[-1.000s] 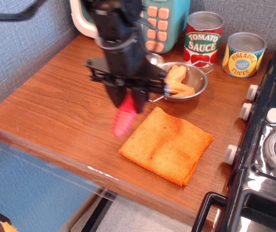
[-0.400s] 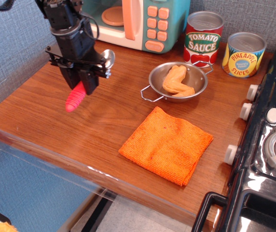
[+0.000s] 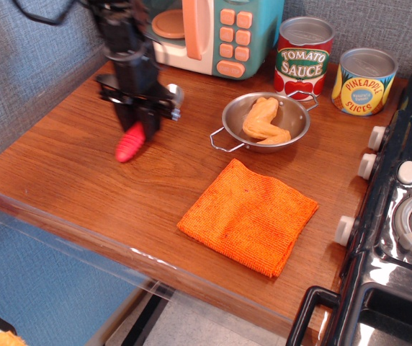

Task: Move the red spoon so that it is behind the pot and in front of the cans.

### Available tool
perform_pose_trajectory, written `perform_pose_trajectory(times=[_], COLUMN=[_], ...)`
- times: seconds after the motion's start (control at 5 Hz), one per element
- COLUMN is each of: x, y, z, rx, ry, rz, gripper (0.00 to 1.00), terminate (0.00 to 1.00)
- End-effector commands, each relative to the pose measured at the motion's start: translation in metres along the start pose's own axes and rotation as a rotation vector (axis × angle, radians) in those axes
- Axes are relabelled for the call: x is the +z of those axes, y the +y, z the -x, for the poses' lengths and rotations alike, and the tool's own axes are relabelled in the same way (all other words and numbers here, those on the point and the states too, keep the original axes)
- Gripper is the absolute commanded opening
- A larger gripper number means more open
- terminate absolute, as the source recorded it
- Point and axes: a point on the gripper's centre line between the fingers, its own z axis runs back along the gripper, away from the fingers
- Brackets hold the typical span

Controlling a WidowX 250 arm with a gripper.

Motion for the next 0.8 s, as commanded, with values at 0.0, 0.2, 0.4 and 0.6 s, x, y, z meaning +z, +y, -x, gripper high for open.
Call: perform_pose_trajectory(times=[0.0,0.2,0.4,0.6], x=[0.007,0.002,0.007,0.031], y=[-0.016,-0.022,-0.027,-0.042], z=[-0.05,-0.064,-0.071,-0.067], rx=[0.023,0.009,-0.044,-0.053], ry=[-0.069,-0.063,-0.059,-0.103], rz=[-0.018,-0.016,0.001,0.01], gripper=[0.0,0.0,0.0,1.0], terminate=[0.0,0.0,0.0,0.0])
